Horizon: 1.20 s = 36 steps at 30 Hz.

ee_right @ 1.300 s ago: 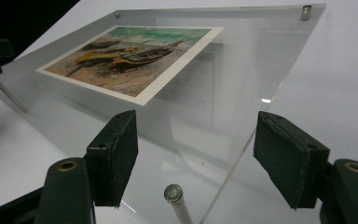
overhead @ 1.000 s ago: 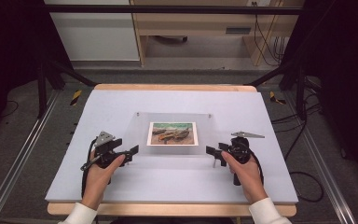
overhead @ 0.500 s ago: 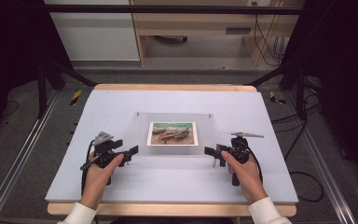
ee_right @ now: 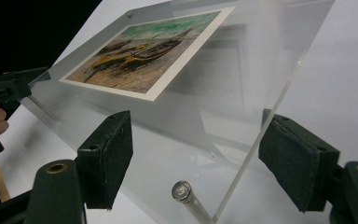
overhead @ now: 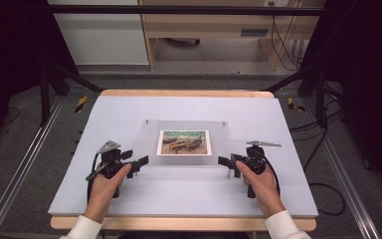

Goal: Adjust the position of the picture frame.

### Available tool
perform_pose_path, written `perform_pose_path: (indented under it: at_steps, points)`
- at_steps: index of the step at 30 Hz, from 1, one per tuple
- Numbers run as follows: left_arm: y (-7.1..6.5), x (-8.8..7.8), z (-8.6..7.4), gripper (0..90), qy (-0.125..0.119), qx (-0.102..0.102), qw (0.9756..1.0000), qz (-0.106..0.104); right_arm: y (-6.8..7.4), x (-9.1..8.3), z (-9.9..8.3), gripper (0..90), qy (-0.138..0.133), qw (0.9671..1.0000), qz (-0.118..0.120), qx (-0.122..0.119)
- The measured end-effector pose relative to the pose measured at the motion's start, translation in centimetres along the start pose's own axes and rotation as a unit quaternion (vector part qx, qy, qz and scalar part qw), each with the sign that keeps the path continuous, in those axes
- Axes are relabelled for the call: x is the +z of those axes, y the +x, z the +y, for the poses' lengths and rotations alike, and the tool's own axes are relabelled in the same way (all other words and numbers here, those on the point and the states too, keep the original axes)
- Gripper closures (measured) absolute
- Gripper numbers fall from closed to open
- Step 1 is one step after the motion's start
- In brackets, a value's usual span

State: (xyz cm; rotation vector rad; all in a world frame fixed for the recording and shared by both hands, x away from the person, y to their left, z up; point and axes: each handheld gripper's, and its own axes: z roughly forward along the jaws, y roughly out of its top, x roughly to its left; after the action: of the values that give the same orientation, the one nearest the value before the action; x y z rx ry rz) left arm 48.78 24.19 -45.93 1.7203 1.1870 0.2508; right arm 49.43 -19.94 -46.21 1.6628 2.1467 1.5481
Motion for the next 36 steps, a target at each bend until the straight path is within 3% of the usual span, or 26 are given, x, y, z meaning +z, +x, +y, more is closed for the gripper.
perform_pose_path:
  at_steps: [9, 12, 14, 27, 36]
  points:
    - [0.7, 0.5, 0.1, 17.7, 0.004, -0.030, 0.9994, -0.016, 0.0, 0.0, 0.0, 26.4, 0.000, 1.0000, 0.001, -0.002]
    - [1.1, 0.9, 0.0, 17.8, 0.011, -0.046, 0.9980, -0.042, -0.1, 0.0, 0.0, 26.5, 0.001, 1.0000, 0.003, -0.001]
    - [1.1, 1.0, 0.0, 17.8, 0.010, -0.049, 0.9978, -0.043, -0.1, 0.0, 0.0, 26.5, 0.001, 1.0000, 0.004, 0.000]
    - [1.4, 1.2, 0.1, 19.0, 0.013, -0.050, 0.9973, -0.053, -0.3, 0.0, 0.1, 27.2, 0.002, 1.0000, 0.004, -0.004]
    - [1.4, 1.1, 0.3, 21.6, 0.021, -0.053, 0.9973, -0.045, -0.4, 0.0, 0.3, 27.9, 0.009, 0.9999, 0.008, -0.007]
